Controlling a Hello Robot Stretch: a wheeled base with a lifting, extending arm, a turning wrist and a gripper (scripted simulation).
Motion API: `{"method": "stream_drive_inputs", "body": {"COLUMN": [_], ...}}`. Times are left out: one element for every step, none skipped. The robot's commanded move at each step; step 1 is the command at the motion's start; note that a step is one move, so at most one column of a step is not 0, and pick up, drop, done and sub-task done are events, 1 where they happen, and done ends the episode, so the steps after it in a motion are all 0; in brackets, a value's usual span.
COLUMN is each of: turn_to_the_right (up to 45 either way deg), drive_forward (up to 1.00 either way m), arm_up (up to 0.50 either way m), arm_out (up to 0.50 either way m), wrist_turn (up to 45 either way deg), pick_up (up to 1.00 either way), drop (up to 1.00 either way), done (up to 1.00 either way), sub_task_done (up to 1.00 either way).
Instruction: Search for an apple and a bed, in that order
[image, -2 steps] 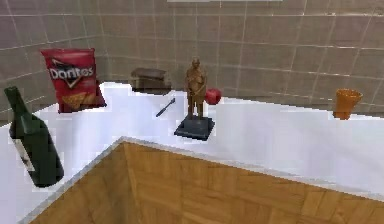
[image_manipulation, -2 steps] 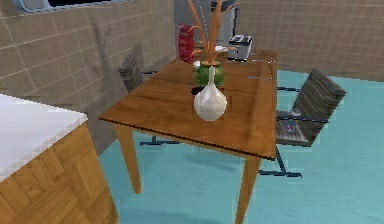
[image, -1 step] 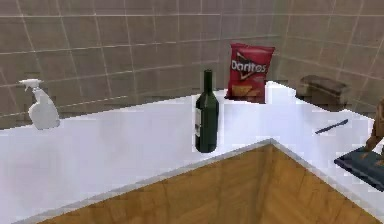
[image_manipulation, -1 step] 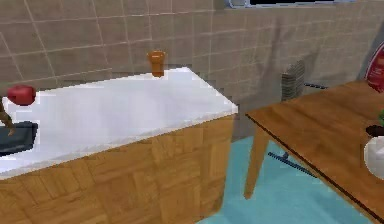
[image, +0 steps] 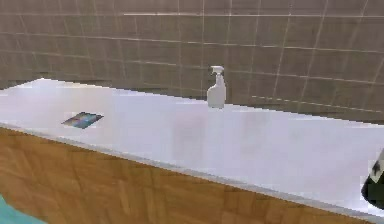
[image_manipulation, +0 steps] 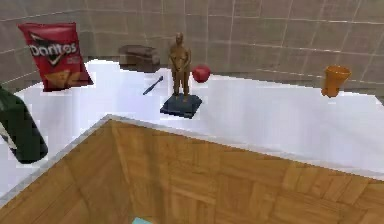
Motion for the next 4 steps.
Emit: {"method": "stream_drive_inputs", "body": {"turn_to_the_right": [-45.0,-24.0,0.0,-39.0], "drive_forward": [0.00,0.00,0.60,0.00], "arm_up": [0.00,0.00,0.00,0.00], "arm_out": [0.00,0.00,0.00,0.00], "wrist_turn": [0.0,0.0,0.0,0.0], "pick_up": [0.00,0.00,0.00,0.00], "drop": [0.00,0.00,0.00,0.00], "done": [0.00,0.00,0.00,0.00], "sub_task_done": [0.00,0.00,0.00,0.00]}}
